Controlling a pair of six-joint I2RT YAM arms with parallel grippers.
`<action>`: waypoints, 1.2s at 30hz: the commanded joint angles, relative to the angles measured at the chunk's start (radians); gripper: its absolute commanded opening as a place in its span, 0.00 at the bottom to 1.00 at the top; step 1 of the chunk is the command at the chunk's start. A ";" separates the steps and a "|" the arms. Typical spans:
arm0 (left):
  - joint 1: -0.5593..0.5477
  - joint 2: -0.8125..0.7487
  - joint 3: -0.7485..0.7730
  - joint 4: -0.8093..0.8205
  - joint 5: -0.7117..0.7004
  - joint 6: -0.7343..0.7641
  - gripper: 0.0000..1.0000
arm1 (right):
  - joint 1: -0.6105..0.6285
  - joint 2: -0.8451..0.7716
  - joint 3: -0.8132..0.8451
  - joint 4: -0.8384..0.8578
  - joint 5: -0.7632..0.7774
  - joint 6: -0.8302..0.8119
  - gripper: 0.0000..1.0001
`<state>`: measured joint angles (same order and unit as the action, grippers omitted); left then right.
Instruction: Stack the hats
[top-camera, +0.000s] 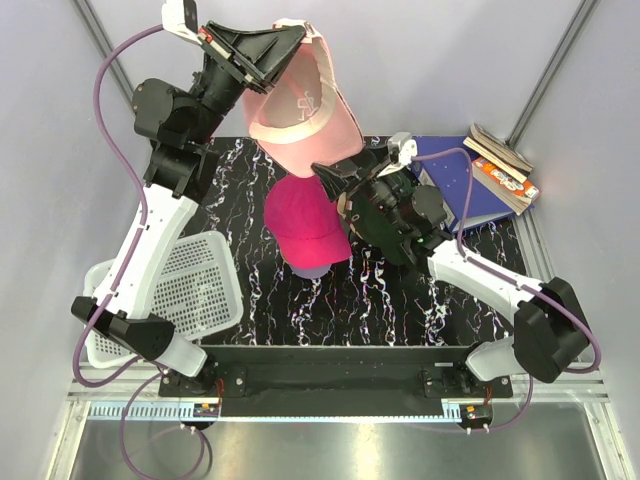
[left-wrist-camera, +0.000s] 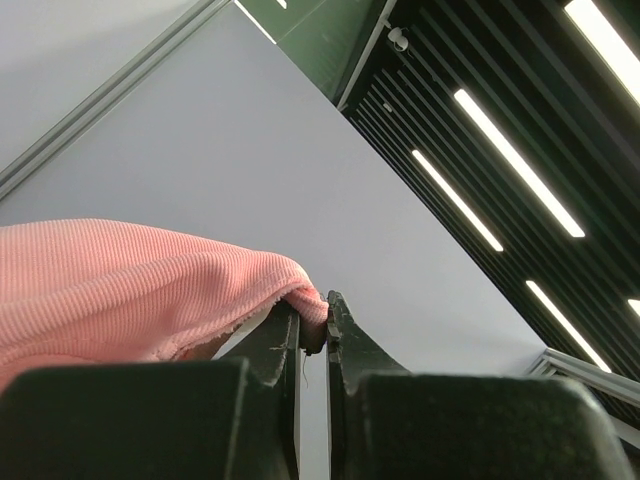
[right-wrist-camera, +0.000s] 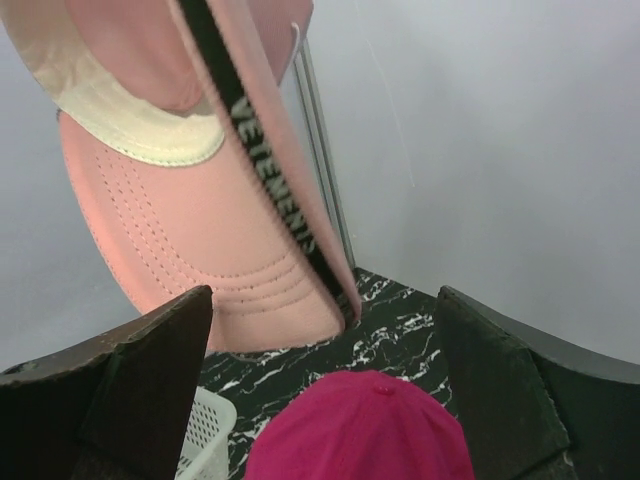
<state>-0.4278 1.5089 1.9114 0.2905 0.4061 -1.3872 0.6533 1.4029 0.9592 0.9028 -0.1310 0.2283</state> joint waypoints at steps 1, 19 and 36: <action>-0.002 -0.016 0.032 0.064 0.030 -0.022 0.00 | -0.007 0.005 0.082 0.117 -0.035 0.032 0.91; 0.133 -0.125 -0.324 0.050 0.108 0.031 0.00 | -0.014 -0.171 0.104 -0.278 0.048 -0.332 0.00; 0.231 0.120 -0.336 -0.314 0.229 0.550 0.13 | -0.003 -0.070 0.496 -1.063 0.244 -0.897 0.00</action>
<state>-0.2157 1.5803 1.5810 0.0296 0.6285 -0.9840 0.6426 1.2949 1.3312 0.0227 0.0498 -0.5369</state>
